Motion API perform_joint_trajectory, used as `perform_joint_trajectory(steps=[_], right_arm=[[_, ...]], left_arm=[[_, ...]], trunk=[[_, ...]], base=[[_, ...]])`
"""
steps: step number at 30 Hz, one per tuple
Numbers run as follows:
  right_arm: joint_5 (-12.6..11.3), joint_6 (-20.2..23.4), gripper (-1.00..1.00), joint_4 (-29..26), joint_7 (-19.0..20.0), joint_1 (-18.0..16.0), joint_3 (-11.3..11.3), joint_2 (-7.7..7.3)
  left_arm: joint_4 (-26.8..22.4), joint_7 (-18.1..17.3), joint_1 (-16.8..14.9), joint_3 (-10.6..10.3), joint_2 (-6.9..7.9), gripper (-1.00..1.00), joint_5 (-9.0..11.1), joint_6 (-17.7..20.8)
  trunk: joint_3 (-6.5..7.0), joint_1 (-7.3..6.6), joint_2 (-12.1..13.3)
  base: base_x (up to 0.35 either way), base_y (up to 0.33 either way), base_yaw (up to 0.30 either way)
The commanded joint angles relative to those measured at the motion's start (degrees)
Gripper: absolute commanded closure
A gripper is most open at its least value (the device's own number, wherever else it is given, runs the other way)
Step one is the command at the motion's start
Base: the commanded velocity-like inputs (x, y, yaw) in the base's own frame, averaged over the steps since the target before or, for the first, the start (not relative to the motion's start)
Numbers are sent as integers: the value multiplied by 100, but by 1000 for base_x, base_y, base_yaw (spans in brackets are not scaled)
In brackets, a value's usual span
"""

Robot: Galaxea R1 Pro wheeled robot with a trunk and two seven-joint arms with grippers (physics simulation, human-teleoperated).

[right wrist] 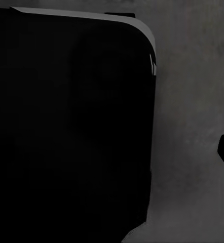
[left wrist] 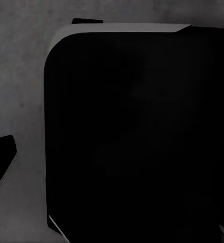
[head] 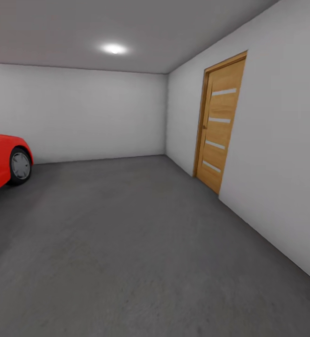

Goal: Move the two storage containers from the living room to the garage. In the garage, place one container on the floor and stack the other container on top of it (either order is fine).

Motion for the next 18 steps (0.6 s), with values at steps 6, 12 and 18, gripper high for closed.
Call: perform_joint_trajectory(steps=[6,12,18], right_arm=[[14,-16,-100,0,1,-1,14,-16],[18,-15,-100,0,-15,-1,19,-15],[14,0,-100,0,26,-1,12,7]], left_arm=[[0,-3,-1,6,2,-100,34,-15],[0,-3,-1,7,7,-100,34,-20],[0,-3,-1,6,7,-100,34,-17]], trunk=[[-4,3,-2],[-4,3,-2],[-4,3,-2]], base=[[321,0,-15],[321,0,-1],[321,0,0]])
